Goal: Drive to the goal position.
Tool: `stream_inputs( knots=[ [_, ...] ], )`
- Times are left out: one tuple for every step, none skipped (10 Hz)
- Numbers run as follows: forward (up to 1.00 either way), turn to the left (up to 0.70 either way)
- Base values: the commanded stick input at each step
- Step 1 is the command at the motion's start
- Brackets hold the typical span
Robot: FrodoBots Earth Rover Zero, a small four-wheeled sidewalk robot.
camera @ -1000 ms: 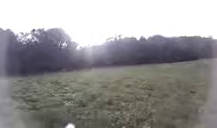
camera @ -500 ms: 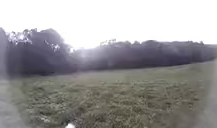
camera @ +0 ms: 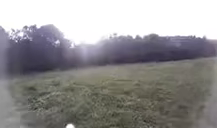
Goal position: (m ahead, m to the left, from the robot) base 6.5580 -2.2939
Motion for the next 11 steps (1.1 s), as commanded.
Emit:
stream_inputs(
  knots=[
    [0.7, 0.0],
    [0.7, 0.0],
    [0.7, 0.0],
    [0.7, 0.0],
    [0.7, 0.0],
    [0.7, 0.0],
    [0.7, 0.0],
    [0.7, 0.0],
    [0.7, 0.0],
    [0.7, 0.0],
    [0.7, 0.0]
  ],
)
